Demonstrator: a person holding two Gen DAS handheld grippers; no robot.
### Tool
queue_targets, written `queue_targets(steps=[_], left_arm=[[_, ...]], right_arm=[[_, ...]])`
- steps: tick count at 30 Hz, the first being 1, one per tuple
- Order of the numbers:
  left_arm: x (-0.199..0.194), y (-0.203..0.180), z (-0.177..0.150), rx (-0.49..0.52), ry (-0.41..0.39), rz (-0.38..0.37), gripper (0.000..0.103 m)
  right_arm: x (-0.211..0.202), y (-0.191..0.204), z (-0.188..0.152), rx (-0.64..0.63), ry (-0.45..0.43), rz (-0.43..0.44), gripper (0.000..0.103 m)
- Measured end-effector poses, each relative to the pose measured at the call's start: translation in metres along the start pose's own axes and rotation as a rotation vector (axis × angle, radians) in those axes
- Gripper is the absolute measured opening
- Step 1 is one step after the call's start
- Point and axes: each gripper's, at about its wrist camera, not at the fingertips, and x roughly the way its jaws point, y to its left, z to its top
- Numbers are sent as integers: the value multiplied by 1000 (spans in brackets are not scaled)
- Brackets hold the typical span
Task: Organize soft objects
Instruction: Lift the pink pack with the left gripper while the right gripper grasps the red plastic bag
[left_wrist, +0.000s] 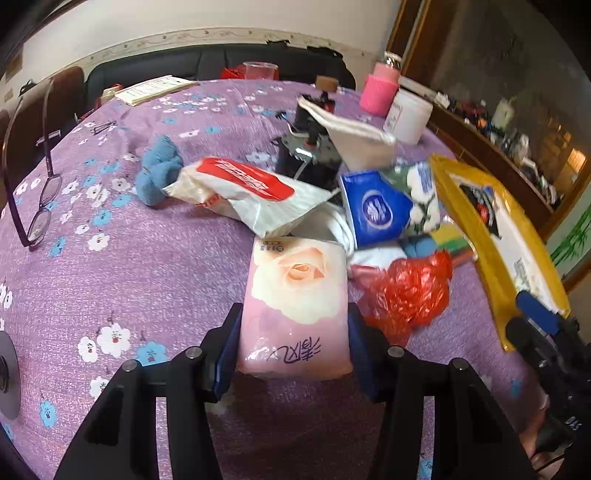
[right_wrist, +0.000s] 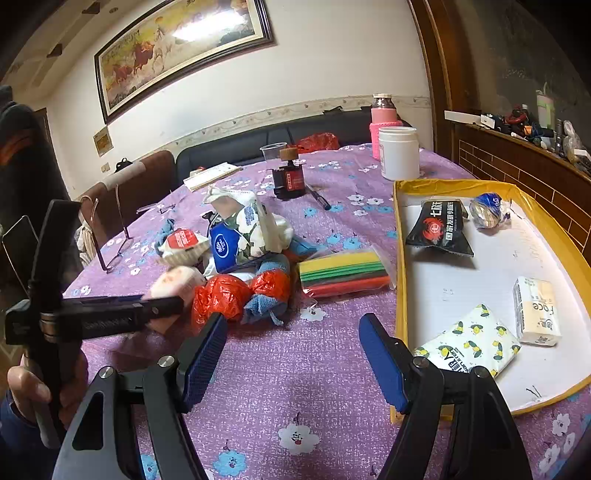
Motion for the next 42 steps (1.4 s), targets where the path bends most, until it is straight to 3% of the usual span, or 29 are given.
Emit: queue_targets(steps=[5,17,21,25,26,28,29,36,42], left_arm=[[-5,15,4,-57,-24,-7,52],[-7,27,3,-123,-38,0,52],[-6,27,3,-126,-37,4,52],[-5,25,3,-118,-33,10,52],[-4,24,3,-115,-34,12,52],[-4,22,3,-105,-34,13,52],[-4,22,3,-103,-36,15,52],[-5,20,2,-94,-38,9,52],[-8,12,2,-55,-57,-11,52]], right_arm=[[2,8,3,-40,10,-19,78],[46,52,29,-177,122,98,78],[78,62,32,-222,205,101,78],[87,80,25,-343,204,66,78],[88,84,23,-368,200,50,77],[91,89,21,-403,217,50,66],[92,89,19,-408,229,46,54],[72,67,22,-306,193,93,44],[42,45,18,-197,53,98,43]])
